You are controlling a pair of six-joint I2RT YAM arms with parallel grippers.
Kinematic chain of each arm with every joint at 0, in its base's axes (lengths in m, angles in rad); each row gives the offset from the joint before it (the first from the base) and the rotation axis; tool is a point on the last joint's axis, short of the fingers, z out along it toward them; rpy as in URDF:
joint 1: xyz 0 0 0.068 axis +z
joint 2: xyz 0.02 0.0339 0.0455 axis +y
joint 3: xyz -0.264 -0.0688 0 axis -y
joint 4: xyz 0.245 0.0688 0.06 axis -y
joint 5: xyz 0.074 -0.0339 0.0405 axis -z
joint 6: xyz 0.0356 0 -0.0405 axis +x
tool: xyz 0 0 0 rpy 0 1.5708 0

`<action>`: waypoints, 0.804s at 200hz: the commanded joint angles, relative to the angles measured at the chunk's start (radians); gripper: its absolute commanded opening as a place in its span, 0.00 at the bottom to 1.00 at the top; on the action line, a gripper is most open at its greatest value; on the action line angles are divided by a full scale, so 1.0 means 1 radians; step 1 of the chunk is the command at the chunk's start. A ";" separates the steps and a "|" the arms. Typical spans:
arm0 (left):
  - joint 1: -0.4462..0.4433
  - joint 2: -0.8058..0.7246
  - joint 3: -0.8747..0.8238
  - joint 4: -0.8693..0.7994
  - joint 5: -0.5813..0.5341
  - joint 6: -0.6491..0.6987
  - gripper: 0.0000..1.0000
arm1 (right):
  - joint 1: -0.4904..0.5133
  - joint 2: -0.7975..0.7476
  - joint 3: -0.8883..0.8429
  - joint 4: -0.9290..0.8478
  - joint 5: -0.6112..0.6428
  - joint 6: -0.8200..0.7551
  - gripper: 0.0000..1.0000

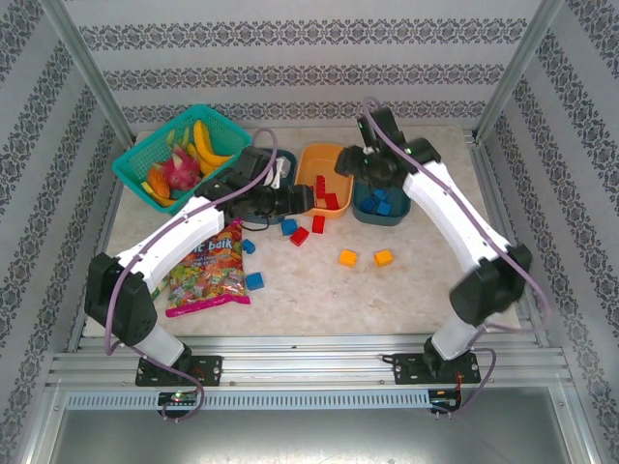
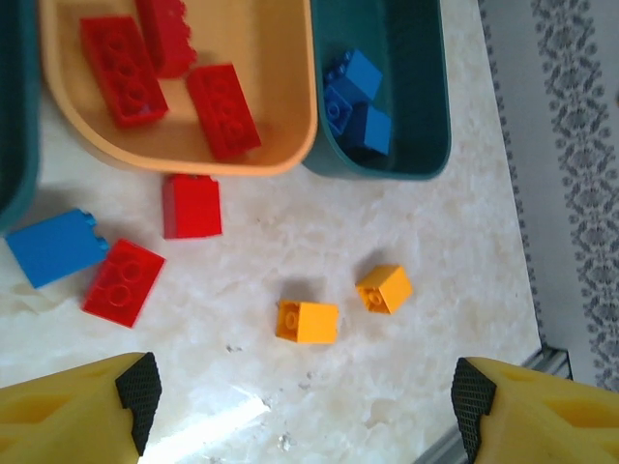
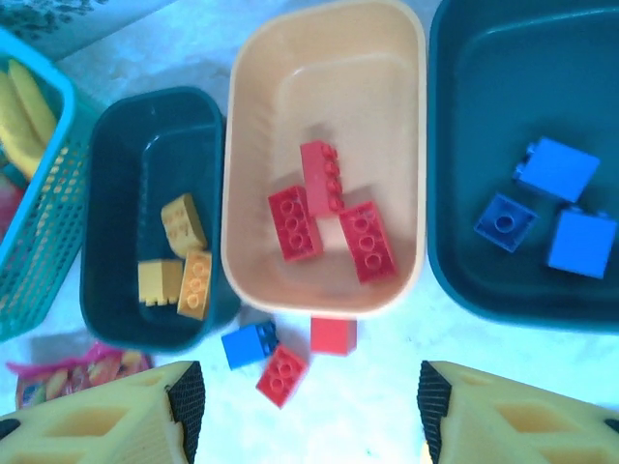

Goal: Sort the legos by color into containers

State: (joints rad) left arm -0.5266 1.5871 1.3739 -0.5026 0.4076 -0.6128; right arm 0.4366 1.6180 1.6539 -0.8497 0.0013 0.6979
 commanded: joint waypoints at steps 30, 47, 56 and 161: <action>-0.156 0.194 0.151 -0.140 -0.022 0.122 0.77 | 0.005 -0.382 -0.563 0.043 -0.047 -0.016 0.61; -0.196 0.274 0.215 -0.186 -0.031 0.131 0.75 | 0.000 -0.497 -0.680 0.017 -0.095 -0.002 0.61; -0.213 0.320 0.247 -0.212 -0.047 0.119 0.74 | -0.002 -0.545 -0.720 -0.007 -0.112 0.007 0.61; -0.375 0.669 0.565 -0.433 -0.387 0.139 0.79 | -0.023 -1.015 -0.914 -0.091 -0.252 0.078 0.74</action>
State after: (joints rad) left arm -0.8886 2.2101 1.8847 -0.8654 0.1150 -0.4995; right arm 0.4271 0.6964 0.7631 -0.9104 -0.1993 0.7525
